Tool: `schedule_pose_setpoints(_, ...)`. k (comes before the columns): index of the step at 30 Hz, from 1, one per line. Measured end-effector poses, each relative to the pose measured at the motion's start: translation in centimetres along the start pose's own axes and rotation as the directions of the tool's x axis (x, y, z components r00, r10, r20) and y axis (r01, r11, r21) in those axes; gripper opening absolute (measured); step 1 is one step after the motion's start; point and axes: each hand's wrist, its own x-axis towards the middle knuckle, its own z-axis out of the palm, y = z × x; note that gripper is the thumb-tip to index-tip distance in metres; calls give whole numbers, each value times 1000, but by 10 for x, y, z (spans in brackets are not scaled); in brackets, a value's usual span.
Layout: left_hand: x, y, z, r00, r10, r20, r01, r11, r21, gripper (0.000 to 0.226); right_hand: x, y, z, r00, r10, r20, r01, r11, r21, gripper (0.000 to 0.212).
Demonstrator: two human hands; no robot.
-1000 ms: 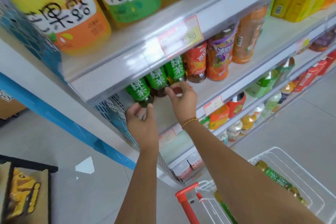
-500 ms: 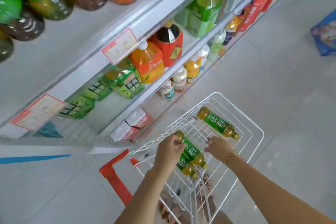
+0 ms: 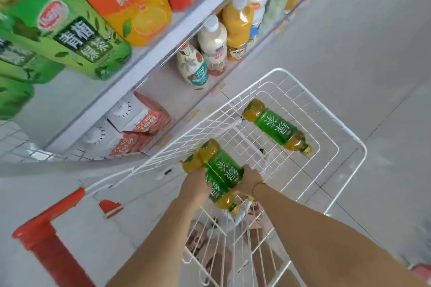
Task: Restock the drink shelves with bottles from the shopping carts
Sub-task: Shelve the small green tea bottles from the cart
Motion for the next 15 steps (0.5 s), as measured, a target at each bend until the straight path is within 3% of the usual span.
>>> schedule_pose_setpoints(4,-5,5,-6,997,19,-73,-18,1000,4,38,-2,-3,-13,997,-71,-41,63,983,-170,66)
schedule_pose_setpoints(8,-15,25,-25,947,258,-190,-251,966,59,65,-23,-5,-55,975,-213,-54,167,876,-452,64)
schedule_pose_setpoints(12,-21,42,-47,935,348,70,-352,935,52,85,-54,-8,-100,915,-399,64,349,700,-623,64)
schedule_pose_setpoints(15,-27,48,-54,926,341,162,-359,928,102,77,-70,-13,-121,861,-484,160,459,601,-654,67)
